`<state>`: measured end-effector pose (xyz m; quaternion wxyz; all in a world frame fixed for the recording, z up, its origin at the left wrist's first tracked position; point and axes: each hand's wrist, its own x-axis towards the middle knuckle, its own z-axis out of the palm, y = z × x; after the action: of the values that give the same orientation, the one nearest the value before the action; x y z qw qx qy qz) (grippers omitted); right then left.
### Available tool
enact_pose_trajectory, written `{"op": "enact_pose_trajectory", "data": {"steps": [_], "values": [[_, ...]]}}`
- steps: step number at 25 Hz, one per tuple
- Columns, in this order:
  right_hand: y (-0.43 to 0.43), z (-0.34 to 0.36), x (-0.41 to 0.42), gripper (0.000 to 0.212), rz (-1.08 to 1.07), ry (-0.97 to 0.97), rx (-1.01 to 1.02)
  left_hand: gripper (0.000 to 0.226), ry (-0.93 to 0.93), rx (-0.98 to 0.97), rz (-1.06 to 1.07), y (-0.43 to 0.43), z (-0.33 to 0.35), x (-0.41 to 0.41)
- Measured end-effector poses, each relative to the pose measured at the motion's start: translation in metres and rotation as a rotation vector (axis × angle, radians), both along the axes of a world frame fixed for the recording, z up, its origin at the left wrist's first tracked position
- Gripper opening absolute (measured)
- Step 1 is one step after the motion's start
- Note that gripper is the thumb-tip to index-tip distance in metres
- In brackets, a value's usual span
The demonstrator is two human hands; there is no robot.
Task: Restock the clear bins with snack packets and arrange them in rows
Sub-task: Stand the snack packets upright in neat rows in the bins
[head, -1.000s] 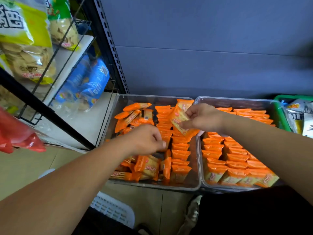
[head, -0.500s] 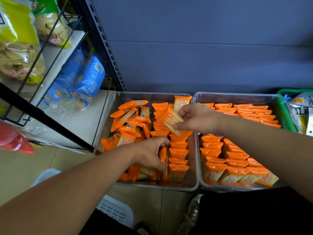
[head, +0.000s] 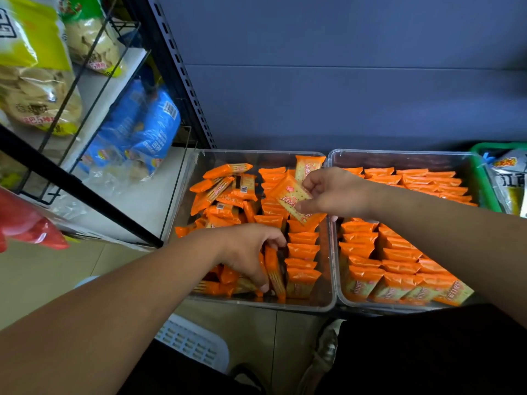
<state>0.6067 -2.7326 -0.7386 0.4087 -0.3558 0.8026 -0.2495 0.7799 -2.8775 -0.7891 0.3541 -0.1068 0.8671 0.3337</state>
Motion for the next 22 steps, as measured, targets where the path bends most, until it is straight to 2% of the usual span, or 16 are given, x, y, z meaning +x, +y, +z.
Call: {"op": "enact_pose_trajectory", "data": {"steps": [1,4,6,11,14,18,20,22], "values": [[0.0,0.0,0.0,0.017,-0.009,-0.022,-0.008,0.085,0.021,-0.014,-0.028,0.0,0.002,0.001],[0.002,0.001,0.001,0.033,-0.067,-0.161,-0.008,0.054,0.094,-0.122,-0.136,0.008,0.007,0.004],[0.002,0.004,0.002,0.036,-0.11,-0.215,-0.001,0.045,0.119,-0.154,-0.118,0.011,0.011,0.008],[0.0,0.02,0.007,0.021,-0.169,-0.235,0.006,0.043,0.229,-0.264,0.123,-0.008,0.047,0.021],[-0.006,0.021,0.016,0.033,-0.199,-0.251,0.013,0.041,0.262,-0.283,0.33,-0.015,0.069,0.037],[-0.015,0.027,0.034,0.052,-0.21,-0.207,-0.037,0.042,0.298,-0.323,0.502,-0.007,0.09,0.046],[-0.017,0.032,0.044,0.053,-0.208,-0.157,-0.064,0.03,0.294,-0.329,0.556,0.0,0.1,0.044],[-0.016,0.034,0.051,0.051,-0.159,-0.105,-0.056,0.03,0.297,-0.391,0.604,0.005,0.108,0.042]]}}
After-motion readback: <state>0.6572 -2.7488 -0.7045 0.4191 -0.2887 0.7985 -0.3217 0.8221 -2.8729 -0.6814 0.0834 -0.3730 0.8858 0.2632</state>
